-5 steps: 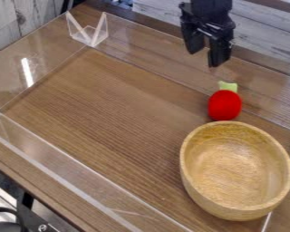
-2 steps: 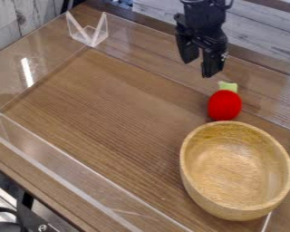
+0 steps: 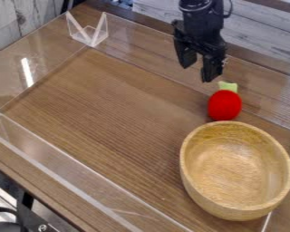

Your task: Move the red object to the right side of the table

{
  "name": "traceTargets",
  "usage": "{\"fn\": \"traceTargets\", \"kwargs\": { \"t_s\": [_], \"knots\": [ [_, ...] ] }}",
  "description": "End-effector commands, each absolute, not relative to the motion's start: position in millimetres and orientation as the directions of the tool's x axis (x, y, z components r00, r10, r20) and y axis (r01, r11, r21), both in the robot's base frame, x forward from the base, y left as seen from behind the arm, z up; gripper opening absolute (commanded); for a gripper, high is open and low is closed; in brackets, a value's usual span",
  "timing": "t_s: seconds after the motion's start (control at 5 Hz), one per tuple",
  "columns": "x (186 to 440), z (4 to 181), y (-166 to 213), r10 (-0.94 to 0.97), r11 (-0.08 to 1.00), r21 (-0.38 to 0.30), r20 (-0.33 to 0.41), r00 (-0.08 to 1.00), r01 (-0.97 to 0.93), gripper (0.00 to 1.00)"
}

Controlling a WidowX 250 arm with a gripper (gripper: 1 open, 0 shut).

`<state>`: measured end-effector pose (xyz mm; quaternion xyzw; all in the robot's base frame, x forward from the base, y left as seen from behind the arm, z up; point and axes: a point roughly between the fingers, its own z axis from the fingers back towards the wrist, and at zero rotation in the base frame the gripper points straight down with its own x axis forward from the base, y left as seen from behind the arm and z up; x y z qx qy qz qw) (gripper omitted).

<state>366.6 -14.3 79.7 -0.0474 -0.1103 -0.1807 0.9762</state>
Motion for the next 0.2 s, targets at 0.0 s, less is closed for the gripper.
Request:
{"fn": "traceTargets", "kwargs": {
  "t_s": [0.0],
  "knots": [
    [371.7,116.2,-11.0,-0.351,0.927,-0.010,0.326,0.878,0.374,1.00]
  ]
}}
